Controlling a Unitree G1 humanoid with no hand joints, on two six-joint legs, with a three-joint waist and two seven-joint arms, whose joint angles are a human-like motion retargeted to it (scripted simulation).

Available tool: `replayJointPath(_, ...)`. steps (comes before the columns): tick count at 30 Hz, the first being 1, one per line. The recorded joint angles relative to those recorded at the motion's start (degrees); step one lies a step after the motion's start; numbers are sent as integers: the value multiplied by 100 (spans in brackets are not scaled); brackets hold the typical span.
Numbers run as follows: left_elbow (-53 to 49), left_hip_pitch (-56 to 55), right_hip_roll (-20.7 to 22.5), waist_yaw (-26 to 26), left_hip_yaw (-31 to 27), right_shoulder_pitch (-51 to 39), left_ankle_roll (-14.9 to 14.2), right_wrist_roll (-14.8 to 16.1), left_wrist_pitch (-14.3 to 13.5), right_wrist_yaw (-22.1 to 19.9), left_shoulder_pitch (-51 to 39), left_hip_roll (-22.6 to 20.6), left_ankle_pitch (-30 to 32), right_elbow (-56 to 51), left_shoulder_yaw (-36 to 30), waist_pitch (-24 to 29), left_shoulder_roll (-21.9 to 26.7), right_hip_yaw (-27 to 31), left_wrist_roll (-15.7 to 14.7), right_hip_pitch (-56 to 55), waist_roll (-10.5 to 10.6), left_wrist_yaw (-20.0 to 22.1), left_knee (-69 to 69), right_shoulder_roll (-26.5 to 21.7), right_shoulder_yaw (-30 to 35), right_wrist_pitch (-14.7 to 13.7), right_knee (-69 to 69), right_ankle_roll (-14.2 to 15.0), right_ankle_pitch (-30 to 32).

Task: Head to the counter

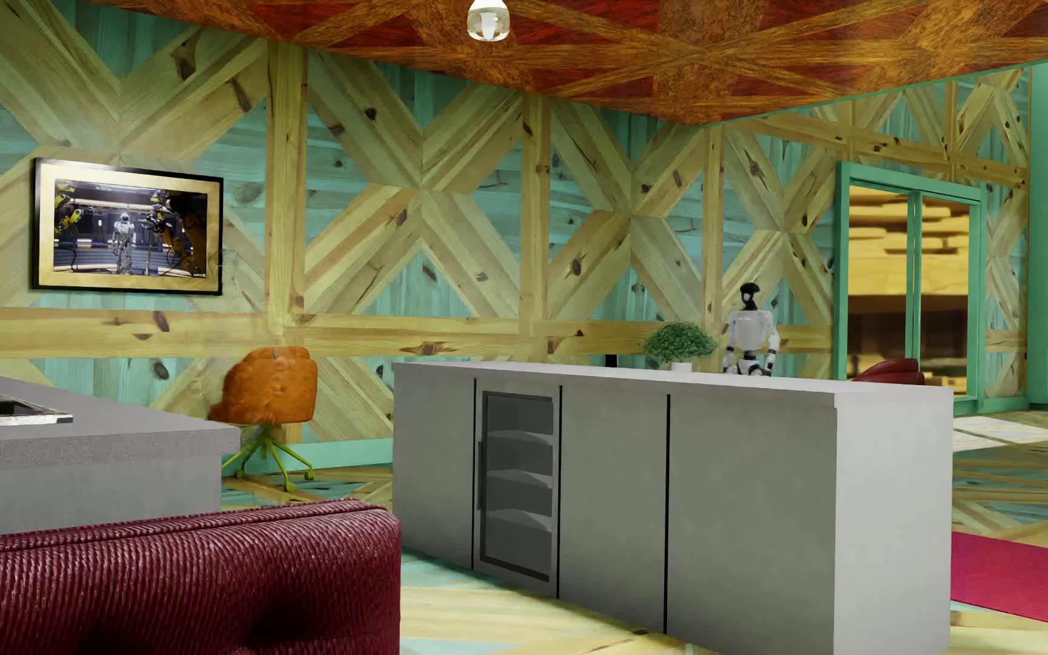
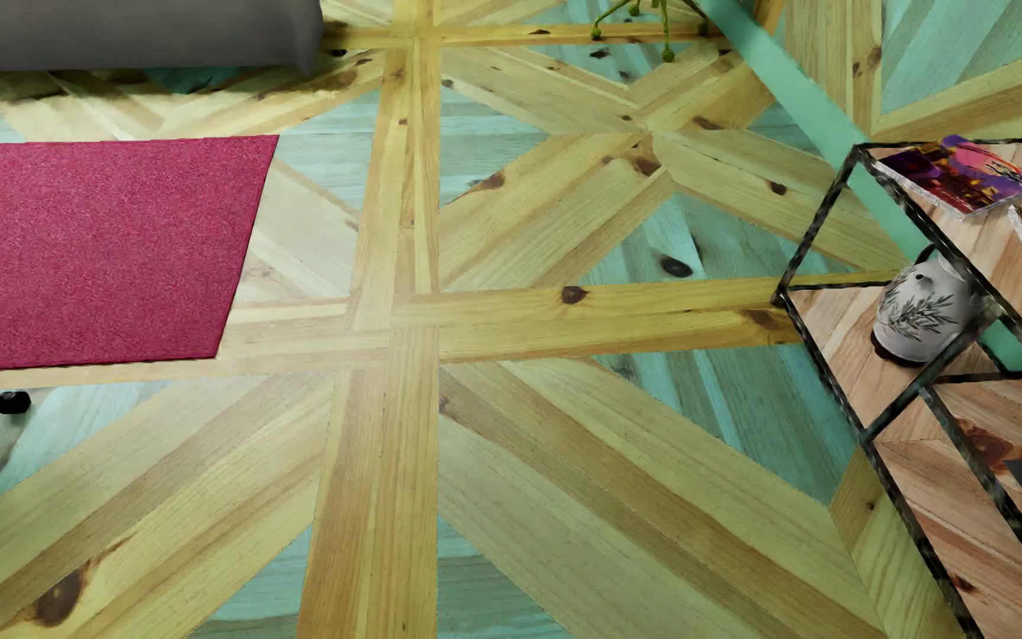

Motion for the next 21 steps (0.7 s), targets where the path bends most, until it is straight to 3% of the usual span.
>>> replayJointPath(1, -4, -17, 5, -10, 0, 22, 0, 0, 0, 0, 25, -17, -210, -64, -34, 13, 16, 0, 0, 6, -20, 0, 563, -14, 24, 0, 41, 0, 57)
replayJointPath(3, -7, -239, 57, 181, 0, 58, 0, 0, 0, 0, 103, -84, -1389, -187, 9, 3, 46, 0, 0, -18, -50, 0, 1652, -43, 66, 0, 148, 0, 86)
replayJointPath(8, -253, -2013, 144, 744, 0, -119, 0, 0, 0, 0, 285, 83, -1573, -888, 271, 509, 24, 0, 0, 703, 62, 0, 4350, -222, -144, 0, 155, 0, -570)
replayJointPath(10, -208, -2612, -70, 1208, 0, -256, 0, 0, 0, 0, 447, 92, -1408, -1001, 297, 489, 91, 0, 0, 1013, -108, 0, 4061, -110, -329, 0, -44, 0, -996)
replayJointPath(13, 87, -3345, -155, 1384, 0, -517, 0, 0, 0, 0, 542, 249, -663, -1257, 152, 606, 114, 0, 0, 1733, -126, 0, 3165, -231, -145, 0, -287, 0, -1829)
replayJointPath(16, 363, -3773, -231, 1595, 0, -747, 0, 0, 0, 0, 557, 364, -563, -1197, -19, 612, 92, 0, 0, 2296, -103, 0, 2501, -237, -27, 0, -330, 0, -2062)
replayJointPath(18, 495, -3937, -385, 1785, 0, -706, 0, 0, 0, 0, 626, 374, -706, -947, 38, 553, 86, 0, 0, 2580, -143, 0, 2920, -199, -99, 0, -247, 0, -1747)
replayJointPath(19, 569, -3975, -463, 1891, 0, -606, 0, 0, 0, 0, 624, 355, -752, -817, 68, 508, 97, 0, 0, 2574, -207, 0, 3271, -156, 13, 0, -27, 0, -1292)
replayJointPath(21, 738, -3737, -665, 1847, 0, -408, 0, 0, 0, 0, 556, 131, -1083, -334, -51, 481, 99, 0, 0, 2268, -340, 0, 3838, -86, 256, 0, 1097, 0, 326)
